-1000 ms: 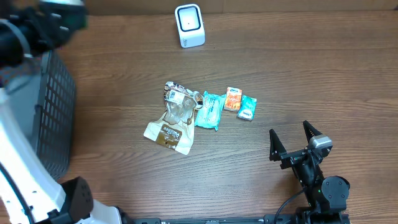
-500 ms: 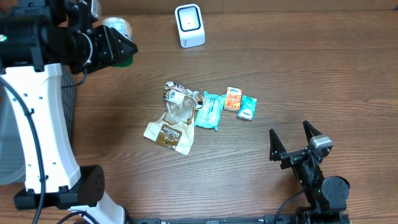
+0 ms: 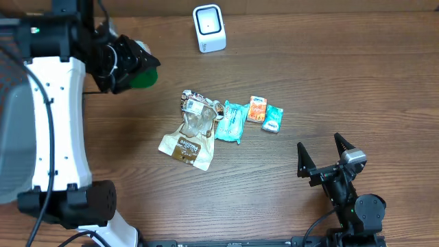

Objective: Scan the item barcode
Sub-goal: 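Lift the green-lidded jar out of the basket over the table, then set the jar down left of the mushroom bag and release it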

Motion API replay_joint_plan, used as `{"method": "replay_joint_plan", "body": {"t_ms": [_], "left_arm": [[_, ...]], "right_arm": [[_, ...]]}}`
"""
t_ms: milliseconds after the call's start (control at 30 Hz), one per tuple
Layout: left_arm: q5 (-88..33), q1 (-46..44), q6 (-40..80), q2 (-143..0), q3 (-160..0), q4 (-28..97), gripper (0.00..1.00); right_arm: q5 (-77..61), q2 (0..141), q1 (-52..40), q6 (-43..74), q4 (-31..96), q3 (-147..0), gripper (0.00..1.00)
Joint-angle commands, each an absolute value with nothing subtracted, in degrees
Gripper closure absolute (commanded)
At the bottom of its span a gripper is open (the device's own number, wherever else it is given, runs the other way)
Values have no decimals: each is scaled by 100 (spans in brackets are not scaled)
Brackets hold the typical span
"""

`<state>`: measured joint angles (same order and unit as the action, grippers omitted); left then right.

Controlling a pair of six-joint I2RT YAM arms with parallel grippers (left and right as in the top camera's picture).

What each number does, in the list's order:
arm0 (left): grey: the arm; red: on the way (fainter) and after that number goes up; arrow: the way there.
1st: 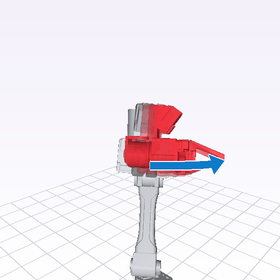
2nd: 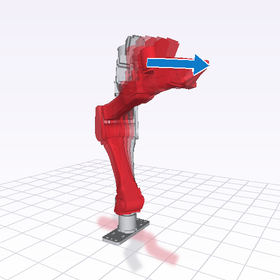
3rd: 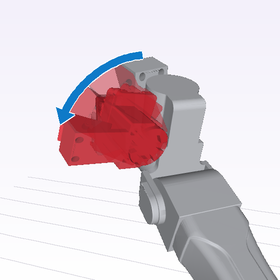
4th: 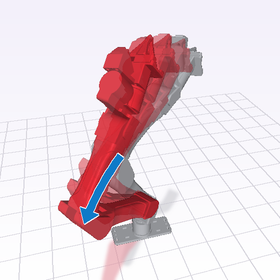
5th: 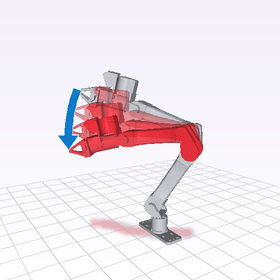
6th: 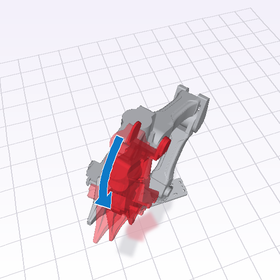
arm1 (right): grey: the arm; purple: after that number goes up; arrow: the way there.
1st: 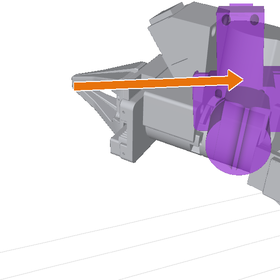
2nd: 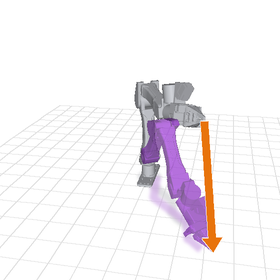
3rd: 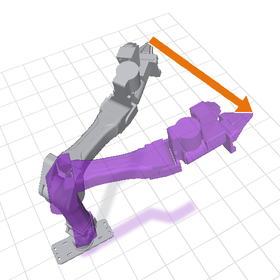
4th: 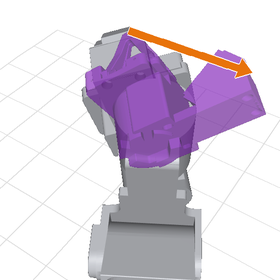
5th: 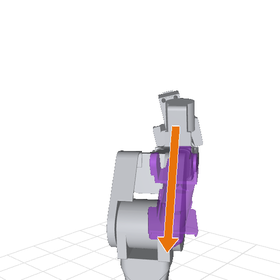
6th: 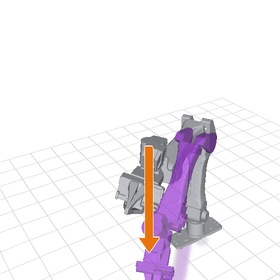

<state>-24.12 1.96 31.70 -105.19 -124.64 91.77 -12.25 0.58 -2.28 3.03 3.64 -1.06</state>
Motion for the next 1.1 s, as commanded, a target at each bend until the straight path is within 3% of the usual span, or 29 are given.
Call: {"method": "replay_joint_plan", "body": {"t_ms": [0, 367, 1067], "left_arm": [[-3328, 187, 3625, -10565, -11609, 8654, 95], [-3776, 183, 5422, -10565, -9721, 7325, 96], [-3798, 165, 7411, -10565, -7218, 4746, 96]], "right_arm": [[-1253, 16, -252, 322, 333, -45, 0], [-1253, 16, -252, 322, 333, -45, 0], [-1253, 16, -252, 325, 333, -45, 0]]}}
